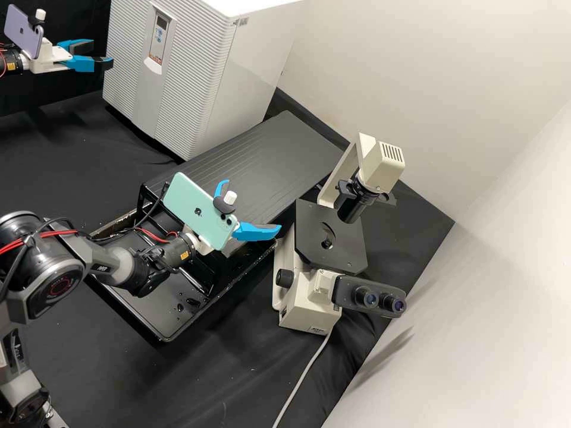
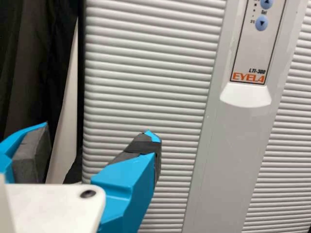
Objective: Open the incubator door
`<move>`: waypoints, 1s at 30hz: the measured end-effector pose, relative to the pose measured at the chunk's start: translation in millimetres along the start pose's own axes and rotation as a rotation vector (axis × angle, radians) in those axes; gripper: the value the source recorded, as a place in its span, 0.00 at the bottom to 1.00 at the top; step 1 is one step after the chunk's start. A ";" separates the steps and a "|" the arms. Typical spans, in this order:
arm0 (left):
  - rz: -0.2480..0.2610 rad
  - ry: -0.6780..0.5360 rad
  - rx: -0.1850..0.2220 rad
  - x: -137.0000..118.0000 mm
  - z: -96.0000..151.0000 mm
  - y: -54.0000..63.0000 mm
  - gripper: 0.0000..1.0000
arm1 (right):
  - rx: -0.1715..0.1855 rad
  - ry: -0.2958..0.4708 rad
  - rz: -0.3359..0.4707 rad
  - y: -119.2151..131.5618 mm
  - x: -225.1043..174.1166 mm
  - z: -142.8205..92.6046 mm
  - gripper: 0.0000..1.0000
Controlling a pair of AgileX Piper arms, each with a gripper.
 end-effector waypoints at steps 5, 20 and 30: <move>-0.014 -0.054 0.015 12.7 0.2 2.0 1.00 | 0.000 0.000 0.000 0.0 0.0 0.0 1.00; -0.056 -0.119 0.039 35.9 -0.7 -8.6 1.00 | 0.000 0.000 0.000 0.0 0.0 0.0 1.00; -0.058 -0.118 0.038 36.2 -1.3 -9.9 0.00 | 0.000 0.000 0.000 0.0 0.0 0.0 1.00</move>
